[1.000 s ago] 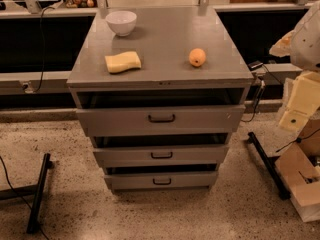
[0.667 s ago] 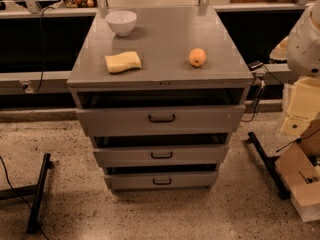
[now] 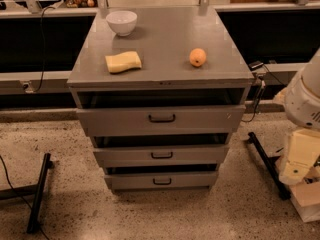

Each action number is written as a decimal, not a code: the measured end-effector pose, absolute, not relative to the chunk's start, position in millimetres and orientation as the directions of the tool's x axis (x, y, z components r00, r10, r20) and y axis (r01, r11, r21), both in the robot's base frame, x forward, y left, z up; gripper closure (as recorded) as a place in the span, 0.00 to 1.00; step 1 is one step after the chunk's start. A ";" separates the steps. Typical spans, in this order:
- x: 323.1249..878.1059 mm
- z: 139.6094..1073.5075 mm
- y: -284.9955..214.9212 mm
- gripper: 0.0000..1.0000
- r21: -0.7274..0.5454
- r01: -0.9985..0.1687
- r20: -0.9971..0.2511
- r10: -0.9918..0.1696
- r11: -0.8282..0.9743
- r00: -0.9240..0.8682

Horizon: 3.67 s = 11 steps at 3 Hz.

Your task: Open bottom drawer

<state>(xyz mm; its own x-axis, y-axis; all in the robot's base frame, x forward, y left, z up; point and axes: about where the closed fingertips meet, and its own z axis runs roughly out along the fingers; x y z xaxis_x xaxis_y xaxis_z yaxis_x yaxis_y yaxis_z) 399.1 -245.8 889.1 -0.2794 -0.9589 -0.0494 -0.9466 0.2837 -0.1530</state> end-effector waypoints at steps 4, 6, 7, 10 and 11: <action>360.8 750.4 -279.1 0.00 -0.108 -0.837 -0.023 -0.843 0.537 -0.538; 364.1 724.5 -274.4 0.00 -0.078 -0.835 -0.146 -0.835 0.545 -0.531; 377.1 699.2 -215.2 0.00 0.017 -0.899 -0.347 -0.841 0.437 -0.415; 387.8 655.9 -98.3 0.00 0.111 -0.953 -0.659 -0.697 0.282 -0.283; 410.0 647.6 -108.6 0.00 0.061 -0.933 -0.645 -0.699 0.355 -0.309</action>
Offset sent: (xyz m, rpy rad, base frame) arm 0.0295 -0.0297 -0.0285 -0.2246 -0.0225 -0.1714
